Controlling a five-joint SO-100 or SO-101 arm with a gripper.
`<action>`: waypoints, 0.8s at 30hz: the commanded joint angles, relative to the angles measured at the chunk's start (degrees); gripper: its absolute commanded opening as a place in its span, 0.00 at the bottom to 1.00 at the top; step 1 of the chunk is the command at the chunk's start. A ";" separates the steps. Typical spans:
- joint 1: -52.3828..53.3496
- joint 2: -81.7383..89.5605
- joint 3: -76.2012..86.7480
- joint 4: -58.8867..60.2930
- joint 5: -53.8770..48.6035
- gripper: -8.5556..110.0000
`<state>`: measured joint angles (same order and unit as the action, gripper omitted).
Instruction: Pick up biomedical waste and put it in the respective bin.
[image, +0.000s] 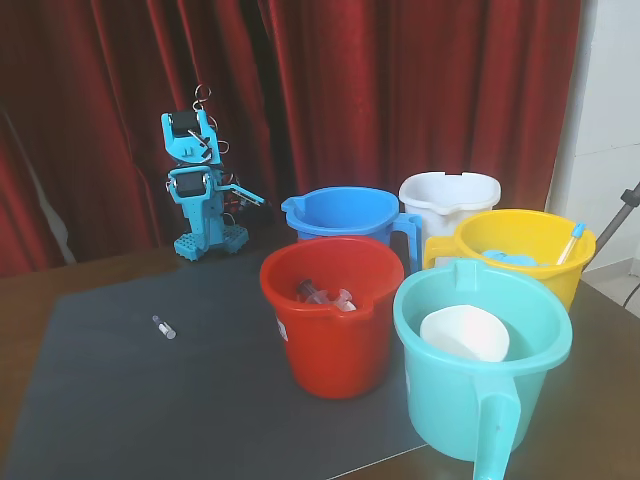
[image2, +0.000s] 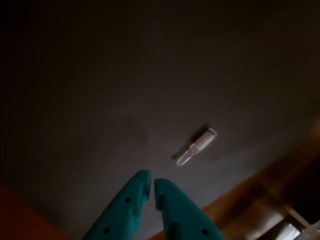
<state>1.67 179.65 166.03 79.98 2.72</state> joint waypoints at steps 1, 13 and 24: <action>-0.09 -0.79 0.09 -0.62 -0.35 0.07; 0.00 -0.79 0.18 -8.09 -0.44 0.07; 7.65 -1.67 0.00 -36.83 -0.35 0.07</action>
<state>5.45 178.68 166.73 48.52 2.55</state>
